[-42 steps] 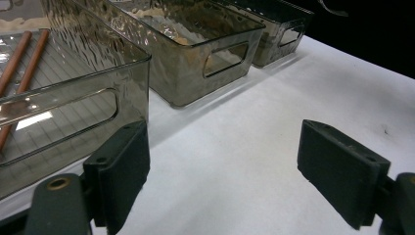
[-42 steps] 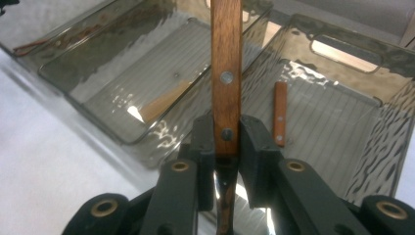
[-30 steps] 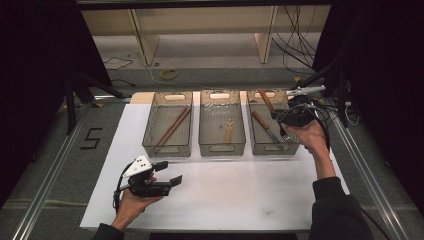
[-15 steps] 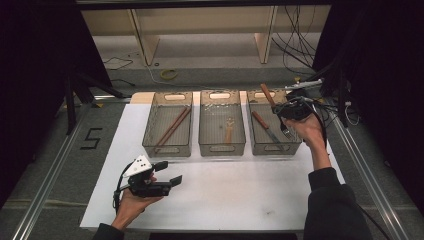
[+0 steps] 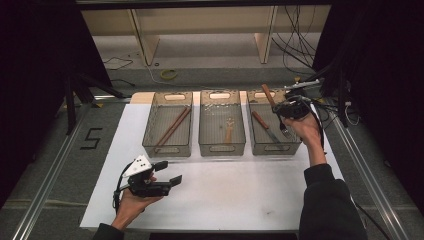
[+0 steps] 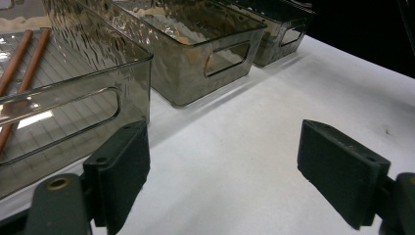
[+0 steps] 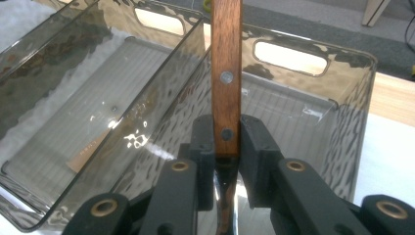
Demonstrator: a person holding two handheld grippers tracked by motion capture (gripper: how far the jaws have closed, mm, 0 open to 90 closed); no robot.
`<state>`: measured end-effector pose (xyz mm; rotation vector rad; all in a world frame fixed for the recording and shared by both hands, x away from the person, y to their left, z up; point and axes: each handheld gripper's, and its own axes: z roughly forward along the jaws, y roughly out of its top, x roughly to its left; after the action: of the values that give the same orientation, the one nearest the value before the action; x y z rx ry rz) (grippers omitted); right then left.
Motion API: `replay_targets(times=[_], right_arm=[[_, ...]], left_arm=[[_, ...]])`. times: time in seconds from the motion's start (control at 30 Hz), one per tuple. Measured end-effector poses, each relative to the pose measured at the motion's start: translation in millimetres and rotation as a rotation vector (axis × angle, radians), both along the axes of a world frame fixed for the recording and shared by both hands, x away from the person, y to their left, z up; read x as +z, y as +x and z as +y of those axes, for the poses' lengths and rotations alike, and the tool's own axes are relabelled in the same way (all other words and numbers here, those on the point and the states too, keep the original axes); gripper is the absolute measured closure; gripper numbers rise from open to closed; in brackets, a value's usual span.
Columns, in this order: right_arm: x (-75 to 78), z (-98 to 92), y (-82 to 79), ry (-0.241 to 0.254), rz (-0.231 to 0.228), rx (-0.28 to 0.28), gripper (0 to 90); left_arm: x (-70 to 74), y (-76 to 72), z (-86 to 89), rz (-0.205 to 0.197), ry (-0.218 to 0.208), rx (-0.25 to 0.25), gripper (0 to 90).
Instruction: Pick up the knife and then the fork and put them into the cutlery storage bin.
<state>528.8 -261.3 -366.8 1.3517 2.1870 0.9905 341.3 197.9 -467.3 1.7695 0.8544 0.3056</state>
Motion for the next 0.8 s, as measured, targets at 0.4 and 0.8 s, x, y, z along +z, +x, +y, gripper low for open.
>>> replay_targets(times=[0.4, 0.8], right_arm=[[-8.5, 5.9, 5.2, -0.021, 0.017, -0.002, 77.9], [-16.6, 11.0, 9.5, -0.037, 0.045, -0.003, 77.8]], left_arm=[[0.1, -0.2, 0.2, 0.000, -0.001, 0.002, 19.2], [0.0, -0.2, 0.2, 0.001, -0.004, 0.005, 19.2]])
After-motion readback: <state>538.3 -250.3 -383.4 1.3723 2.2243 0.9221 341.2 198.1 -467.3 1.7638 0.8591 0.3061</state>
